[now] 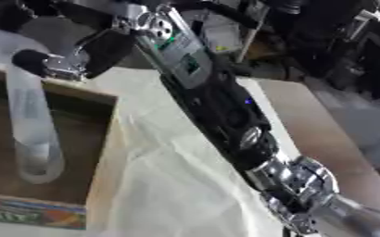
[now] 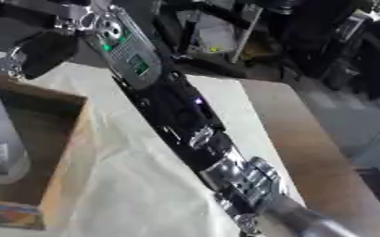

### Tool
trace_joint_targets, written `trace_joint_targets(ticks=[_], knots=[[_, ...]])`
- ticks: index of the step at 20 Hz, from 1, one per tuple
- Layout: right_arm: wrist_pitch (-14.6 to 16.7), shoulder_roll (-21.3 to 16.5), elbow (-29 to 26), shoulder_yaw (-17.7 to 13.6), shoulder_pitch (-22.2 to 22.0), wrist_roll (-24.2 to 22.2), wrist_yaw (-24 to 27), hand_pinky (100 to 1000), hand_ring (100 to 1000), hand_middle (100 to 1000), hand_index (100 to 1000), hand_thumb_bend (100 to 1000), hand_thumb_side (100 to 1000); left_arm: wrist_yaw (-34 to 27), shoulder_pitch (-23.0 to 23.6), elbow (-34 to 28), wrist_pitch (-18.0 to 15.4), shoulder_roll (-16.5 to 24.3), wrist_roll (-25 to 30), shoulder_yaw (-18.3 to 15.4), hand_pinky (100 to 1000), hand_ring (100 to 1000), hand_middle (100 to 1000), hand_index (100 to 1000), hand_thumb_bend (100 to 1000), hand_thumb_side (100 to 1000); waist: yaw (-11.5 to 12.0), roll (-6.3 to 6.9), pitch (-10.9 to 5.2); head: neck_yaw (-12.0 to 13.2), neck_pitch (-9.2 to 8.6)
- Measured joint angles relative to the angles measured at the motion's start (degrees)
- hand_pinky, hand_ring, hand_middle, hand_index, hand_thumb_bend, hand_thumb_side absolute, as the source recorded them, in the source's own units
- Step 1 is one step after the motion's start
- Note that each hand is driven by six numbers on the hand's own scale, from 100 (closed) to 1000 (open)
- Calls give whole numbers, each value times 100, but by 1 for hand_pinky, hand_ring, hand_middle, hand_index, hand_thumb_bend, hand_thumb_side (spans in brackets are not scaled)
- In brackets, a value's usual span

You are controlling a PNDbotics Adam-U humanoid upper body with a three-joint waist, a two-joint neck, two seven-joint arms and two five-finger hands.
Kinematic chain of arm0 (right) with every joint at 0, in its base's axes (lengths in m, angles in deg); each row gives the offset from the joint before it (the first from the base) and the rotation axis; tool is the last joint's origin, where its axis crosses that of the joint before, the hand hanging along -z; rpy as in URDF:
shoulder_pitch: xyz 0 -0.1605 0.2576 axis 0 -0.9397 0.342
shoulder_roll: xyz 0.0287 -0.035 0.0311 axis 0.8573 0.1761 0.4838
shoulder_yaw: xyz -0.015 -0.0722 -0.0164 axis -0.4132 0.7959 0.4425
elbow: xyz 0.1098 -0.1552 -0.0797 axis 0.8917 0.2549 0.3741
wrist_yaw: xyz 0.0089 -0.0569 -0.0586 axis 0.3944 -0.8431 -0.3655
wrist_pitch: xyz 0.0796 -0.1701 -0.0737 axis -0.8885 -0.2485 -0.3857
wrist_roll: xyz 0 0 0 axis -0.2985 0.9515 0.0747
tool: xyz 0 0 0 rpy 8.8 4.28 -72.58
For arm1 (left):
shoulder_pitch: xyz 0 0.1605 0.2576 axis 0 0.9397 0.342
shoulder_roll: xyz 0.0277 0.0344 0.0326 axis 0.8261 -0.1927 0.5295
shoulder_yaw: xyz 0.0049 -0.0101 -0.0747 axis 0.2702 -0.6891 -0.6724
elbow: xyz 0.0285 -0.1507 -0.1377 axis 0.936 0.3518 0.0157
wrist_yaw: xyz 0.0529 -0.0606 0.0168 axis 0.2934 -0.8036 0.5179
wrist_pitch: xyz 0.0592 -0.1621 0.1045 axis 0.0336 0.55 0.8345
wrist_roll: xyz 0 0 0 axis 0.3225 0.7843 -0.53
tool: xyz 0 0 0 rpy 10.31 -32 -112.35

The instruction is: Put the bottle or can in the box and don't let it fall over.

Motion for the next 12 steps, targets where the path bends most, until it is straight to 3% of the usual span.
trace_joint_targets(ticks=[6,9,12], knots=[[-499,-105,-378,-269,0,253,673,801,784,746,860,106,423,-2,7,-13,-5,0,-1,0,887,862,800,784,163,816,-50,108,-1,-20,5],[-857,-262,-681,-456,-6,659,1204,807,786,752,863,100,391,-5,16,-38,-23,0,-20,-3,886,862,800,783,159,814,-96,171,-1,-16,6],[-1178,-547,-1073,-645,-126,1187,1832,811,787,749,851,100,301,-12,59,-67,-52,1,-69,-28,885,862,800,784,156,809,-188,237,-1,30,7]])
